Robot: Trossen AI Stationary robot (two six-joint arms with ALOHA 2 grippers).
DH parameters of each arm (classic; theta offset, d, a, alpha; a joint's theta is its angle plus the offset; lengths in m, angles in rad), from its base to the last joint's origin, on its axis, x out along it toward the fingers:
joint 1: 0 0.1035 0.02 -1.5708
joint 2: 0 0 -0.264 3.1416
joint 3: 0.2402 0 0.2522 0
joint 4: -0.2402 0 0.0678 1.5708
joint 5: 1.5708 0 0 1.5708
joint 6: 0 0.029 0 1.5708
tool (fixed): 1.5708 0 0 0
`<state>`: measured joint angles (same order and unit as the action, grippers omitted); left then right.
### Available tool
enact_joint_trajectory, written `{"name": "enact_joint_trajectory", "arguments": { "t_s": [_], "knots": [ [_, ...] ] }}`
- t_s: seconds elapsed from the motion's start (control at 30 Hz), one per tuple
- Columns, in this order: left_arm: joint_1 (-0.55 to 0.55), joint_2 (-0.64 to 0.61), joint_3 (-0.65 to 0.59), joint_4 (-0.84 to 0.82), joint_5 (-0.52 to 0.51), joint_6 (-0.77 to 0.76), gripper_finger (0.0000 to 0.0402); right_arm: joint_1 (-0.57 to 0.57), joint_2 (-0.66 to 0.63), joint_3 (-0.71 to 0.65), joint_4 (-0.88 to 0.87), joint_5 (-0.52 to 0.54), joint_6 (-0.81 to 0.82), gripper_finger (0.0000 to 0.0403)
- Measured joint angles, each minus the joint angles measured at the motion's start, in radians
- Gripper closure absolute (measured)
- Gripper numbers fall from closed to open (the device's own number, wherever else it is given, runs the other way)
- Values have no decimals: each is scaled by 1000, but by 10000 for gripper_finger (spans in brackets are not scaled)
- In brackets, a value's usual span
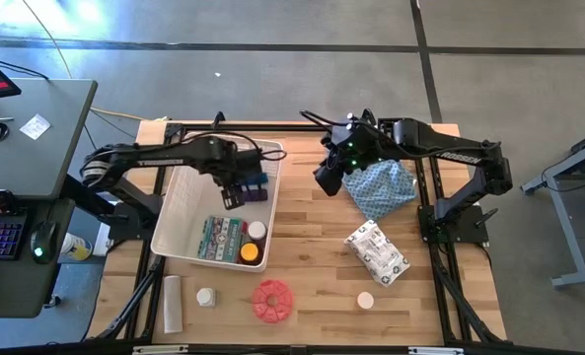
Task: Pick & place medical supplies in basket/bin
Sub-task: Put the white mailer bag into the white bin
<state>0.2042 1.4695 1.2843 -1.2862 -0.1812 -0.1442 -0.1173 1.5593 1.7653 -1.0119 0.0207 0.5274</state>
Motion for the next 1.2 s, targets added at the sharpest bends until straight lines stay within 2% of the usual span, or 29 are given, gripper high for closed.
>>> {"name": "enact_joint_trajectory", "arguments": {
  "t_s": [0.23,0.43,0.63,0.73,0.8,0.93,1.1,1.2],
  "knots": [
    [-50,-134,-2,-3,49,-76,201,0,0,0,-1,-16,55,261],
    [-70,-254,-2,4,99,-153,219,0,0,0,-28,-16,158,261],
    [-69,-372,-2,3,128,-204,224,35,0,-23,-260,-21,239,260],
    [-68,-424,-2,9,128,-207,225,79,0,-83,-387,-44,282,260],
    [-67,-457,-2,14,128,-212,225,117,0,-140,-391,-80,280,254],
    [-67,-494,-2,31,122,-211,225,192,0,-274,-336,-145,331,206],
    [-67,-504,-2,47,120,-201,225,264,0,-455,-214,-165,522,120],
    [-67,-505,-2,48,120,-201,225,299,0,-559,-131,-241,626,87]
  ]
}}
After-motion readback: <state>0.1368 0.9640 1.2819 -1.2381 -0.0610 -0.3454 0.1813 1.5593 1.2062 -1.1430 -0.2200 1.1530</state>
